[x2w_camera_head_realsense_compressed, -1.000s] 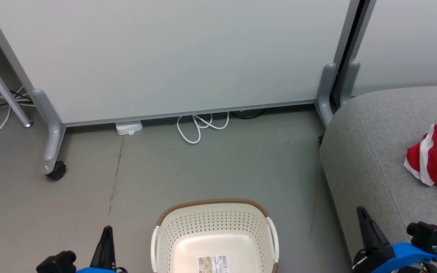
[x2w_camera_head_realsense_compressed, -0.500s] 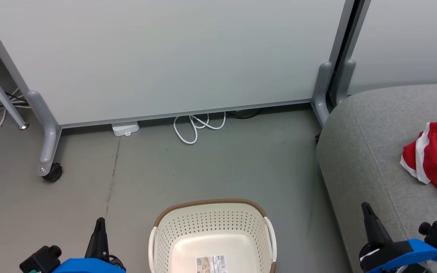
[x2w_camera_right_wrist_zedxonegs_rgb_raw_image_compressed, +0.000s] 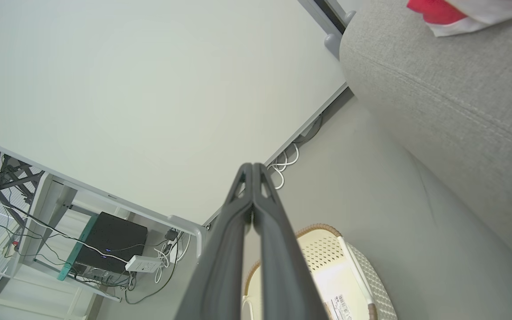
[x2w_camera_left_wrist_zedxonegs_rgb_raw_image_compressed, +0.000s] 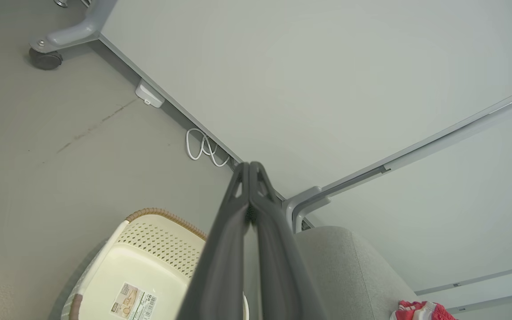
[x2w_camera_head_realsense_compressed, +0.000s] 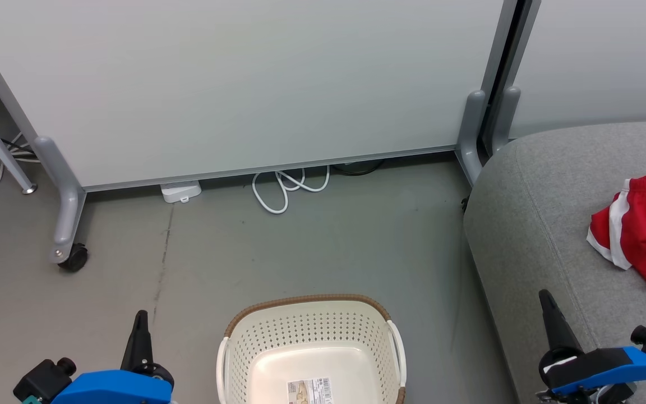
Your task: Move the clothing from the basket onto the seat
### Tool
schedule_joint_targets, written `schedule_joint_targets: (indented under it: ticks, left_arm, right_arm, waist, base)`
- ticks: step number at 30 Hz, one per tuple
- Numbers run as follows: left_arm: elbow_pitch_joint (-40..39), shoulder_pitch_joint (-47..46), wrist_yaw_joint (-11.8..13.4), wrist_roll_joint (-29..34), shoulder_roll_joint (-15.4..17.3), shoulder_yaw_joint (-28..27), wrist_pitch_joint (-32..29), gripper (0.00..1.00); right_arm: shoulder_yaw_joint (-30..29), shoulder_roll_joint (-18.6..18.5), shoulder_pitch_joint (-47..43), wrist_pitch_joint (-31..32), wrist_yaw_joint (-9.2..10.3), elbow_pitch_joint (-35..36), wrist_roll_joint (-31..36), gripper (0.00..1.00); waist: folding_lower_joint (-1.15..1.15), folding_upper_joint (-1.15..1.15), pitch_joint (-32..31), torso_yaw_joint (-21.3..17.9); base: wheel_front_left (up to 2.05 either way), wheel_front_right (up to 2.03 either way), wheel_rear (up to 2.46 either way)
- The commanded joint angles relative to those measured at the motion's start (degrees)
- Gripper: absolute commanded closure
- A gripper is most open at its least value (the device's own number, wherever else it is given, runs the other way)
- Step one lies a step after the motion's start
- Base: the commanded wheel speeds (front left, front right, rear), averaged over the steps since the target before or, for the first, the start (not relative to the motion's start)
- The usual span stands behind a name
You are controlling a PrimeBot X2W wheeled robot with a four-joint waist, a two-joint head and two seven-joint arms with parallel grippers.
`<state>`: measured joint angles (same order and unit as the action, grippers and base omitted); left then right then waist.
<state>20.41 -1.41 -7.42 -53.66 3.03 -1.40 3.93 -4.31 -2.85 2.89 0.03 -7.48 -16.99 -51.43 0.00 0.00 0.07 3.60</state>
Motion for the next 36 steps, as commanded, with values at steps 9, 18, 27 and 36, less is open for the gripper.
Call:
schedule_joint_targets:
  ticks: [9,18,27,36]
  left_arm:
    - [-1.83,-2.09,-0.05,-7.15,0.09,-1.24,-1.98,1.0]
    - [-2.72,-2.71,-0.06,-12.98,0.04,-2.03,-3.58,1.0]
    - [-3.44,-3.14,-0.07,-17.83,0.01,-2.68,-4.97,1.0]
    - [-4.1,-3.65,-0.08,-22.23,-0.03,-3.17,-6.11,1.0]
  right_arm:
    - [-0.58,-0.08,1.88,1.31,-0.02,1.3,-7.64,1.0]
    - [-0.9,-0.07,2.24,2.31,-0.02,1.65,-13.86,1.0]
    - [-1.16,-0.07,2.46,3.07,-0.02,1.93,-18.89,1.0]
    - [-1.39,-0.07,2.79,3.88,-0.02,2.21,-23.6,1.0]
  waist:
    - [0.0,0.0,0.01,-0.45]
    - [0.0,0.0,0.03,-0.91]
    - [0.0,0.0,0.04,-1.32]
    - [0.0,0.0,0.05,-1.73]
  base:
    - [0.0,0.0,0.0]
    - [0.0,0.0,0.0]
    - [0.0,0.0,0.0]
    - [0.0,0.0,0.0]
